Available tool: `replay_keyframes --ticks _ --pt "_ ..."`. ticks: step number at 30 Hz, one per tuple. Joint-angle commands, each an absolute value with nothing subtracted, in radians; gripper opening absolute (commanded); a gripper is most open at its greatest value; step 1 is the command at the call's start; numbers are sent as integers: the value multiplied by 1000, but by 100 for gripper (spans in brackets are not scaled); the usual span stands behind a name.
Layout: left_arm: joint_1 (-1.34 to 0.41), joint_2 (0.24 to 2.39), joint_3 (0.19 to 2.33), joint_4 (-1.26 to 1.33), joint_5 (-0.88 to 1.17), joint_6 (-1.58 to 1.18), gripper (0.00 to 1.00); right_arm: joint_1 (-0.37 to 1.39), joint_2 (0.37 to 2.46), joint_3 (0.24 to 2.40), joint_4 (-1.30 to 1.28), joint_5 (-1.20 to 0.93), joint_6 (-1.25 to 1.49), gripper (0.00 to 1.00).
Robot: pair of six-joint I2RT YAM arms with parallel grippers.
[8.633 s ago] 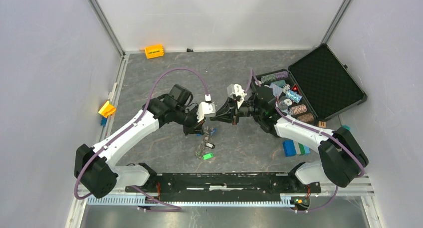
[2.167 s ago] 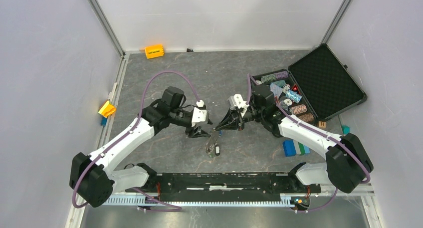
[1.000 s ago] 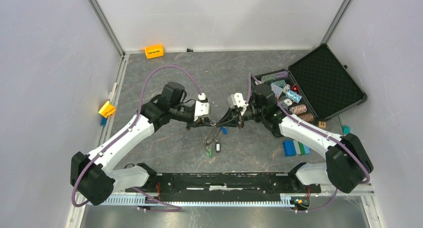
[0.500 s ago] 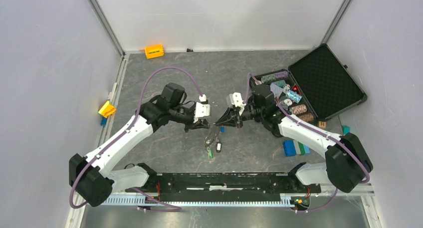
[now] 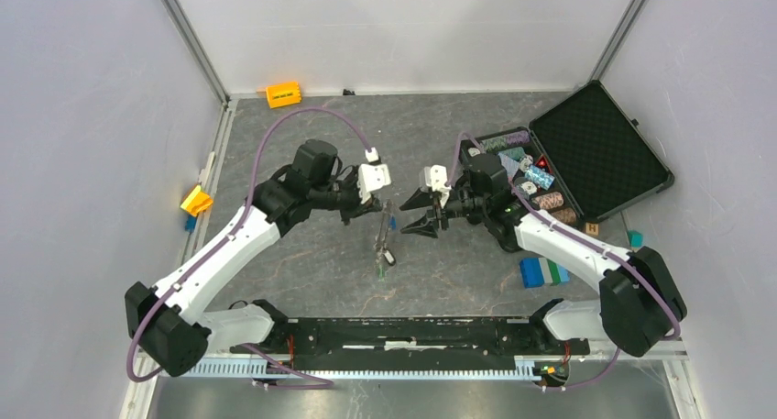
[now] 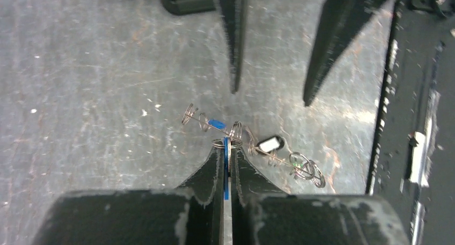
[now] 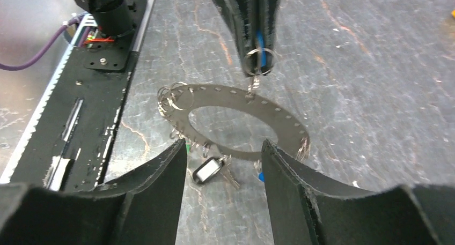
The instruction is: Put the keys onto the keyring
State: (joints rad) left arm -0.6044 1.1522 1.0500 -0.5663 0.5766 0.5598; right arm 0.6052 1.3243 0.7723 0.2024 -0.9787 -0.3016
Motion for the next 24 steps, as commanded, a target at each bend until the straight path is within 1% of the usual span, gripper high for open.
replay_keyframes --ticks 1,7,11,13,17,24 --pt "-608 1240 1196 -430 451 419 2 555 1259 810 197 -956 -324 59" --pt "-607 1461 1503 -403 355 337 2 482 1176 786 186 -936 -329 59" --pt "-604 1596 1635 -419 339 312 2 445 1135 760 176 -927 -336 60" --pt "-601 1629 1620 -428 337 311 2 434 1121 741 176 -929 -337 60" --pt "-594 1638 1473 -417 277 325 2 427 1109 719 165 -931 -348 60" --pt "-594 1667 1303 -521 160 361 2 425 1133 714 152 -956 -354 60"
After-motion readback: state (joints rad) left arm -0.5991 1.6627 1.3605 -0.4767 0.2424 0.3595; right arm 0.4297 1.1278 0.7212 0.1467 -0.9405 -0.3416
